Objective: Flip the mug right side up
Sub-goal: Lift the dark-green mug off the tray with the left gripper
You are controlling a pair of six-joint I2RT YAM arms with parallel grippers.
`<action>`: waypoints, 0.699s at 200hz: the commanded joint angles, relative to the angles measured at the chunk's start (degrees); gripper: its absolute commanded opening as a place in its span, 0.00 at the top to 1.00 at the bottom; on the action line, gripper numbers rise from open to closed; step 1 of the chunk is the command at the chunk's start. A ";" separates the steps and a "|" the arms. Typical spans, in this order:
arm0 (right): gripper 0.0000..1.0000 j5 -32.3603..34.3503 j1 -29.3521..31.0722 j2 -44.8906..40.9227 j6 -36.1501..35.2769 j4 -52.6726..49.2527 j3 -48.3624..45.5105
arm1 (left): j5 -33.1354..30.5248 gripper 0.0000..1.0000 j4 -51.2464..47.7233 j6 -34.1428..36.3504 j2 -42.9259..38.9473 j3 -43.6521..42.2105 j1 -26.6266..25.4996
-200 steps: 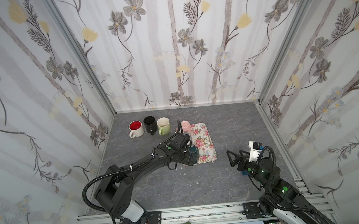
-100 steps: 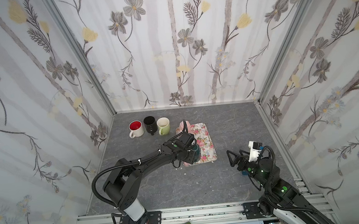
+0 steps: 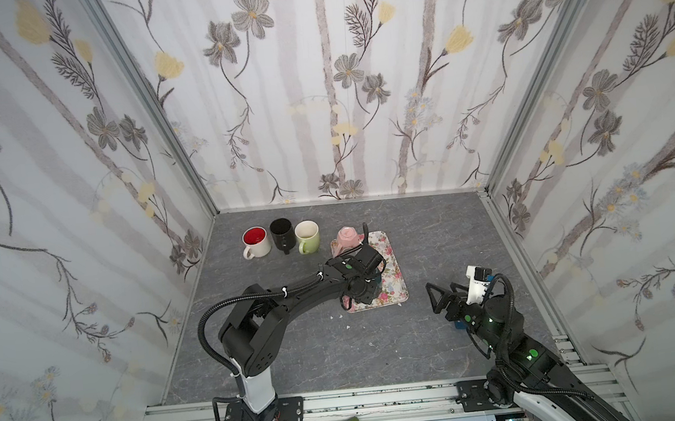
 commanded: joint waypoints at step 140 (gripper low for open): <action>0.00 -0.29 -1.28 0.32 -0.43 2.84 -1.90 | -6.22 0.88 -6.77 0.03 6.40 8.18 -1.86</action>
